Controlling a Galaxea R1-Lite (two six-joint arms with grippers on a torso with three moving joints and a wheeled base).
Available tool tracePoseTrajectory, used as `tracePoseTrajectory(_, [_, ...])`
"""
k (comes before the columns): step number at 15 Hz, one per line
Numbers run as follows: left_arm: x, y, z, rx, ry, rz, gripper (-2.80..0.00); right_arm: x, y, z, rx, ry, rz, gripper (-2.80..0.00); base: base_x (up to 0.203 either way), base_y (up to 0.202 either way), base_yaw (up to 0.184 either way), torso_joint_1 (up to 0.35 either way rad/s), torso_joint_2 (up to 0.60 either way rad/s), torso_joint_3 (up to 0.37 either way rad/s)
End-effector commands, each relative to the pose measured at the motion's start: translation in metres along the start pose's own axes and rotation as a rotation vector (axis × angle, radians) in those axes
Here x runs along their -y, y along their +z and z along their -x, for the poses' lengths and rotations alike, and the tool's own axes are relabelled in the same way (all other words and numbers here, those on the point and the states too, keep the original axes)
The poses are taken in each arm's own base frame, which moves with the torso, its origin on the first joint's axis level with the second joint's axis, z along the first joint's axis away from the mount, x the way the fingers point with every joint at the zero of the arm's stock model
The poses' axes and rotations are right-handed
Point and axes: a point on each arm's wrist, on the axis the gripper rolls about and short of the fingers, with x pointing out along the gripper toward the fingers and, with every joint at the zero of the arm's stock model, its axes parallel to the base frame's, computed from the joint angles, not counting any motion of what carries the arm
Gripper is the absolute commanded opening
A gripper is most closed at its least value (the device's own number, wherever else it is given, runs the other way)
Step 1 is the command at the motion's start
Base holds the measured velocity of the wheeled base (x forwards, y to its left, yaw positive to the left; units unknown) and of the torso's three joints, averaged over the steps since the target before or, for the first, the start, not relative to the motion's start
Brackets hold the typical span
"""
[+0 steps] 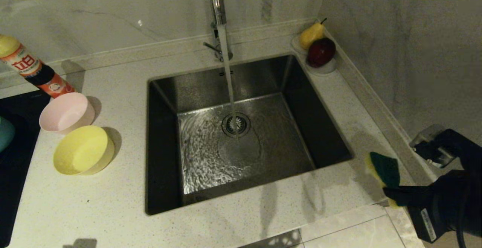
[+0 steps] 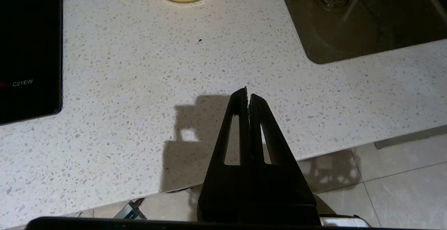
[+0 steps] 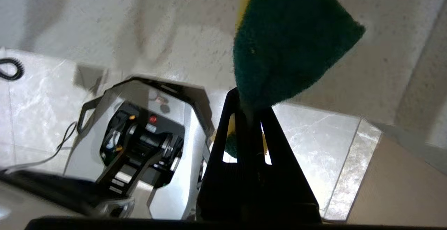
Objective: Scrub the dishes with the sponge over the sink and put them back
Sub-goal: Put down the sponge
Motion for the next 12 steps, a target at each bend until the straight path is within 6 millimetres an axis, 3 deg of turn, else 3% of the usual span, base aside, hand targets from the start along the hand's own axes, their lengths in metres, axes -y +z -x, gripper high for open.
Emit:
tracePoseTrajectory(1, [0.0, 0.0, 0.0, -0.003, 0.0, 0.0, -2.8, 0.0, -0.005, -0.023, -0.054, -0.026, 0.002, -2.8, 0.0, 0.0, 0.0, 0.0, 0.0, 0.0])
tracePoseTrajectory(5, [0.0, 0.0, 0.0, -0.003, 0.0, 0.0, -2.8, 0.007, -0.004, -0.053, -0.012, -0.064, -0.03, -2.8, 0.0, 0.0, 0.0, 0.0, 0.0, 0.0])
tracePoseTrajectory(12, [0.0, 0.0, 0.0, -0.003, 0.0, 0.0, -2.8, 0.03, -0.007, -0.087, -0.031, -0.163, -0.033, -2.8, 0.0, 0.0, 0.0, 0.0, 0.0, 0.0])
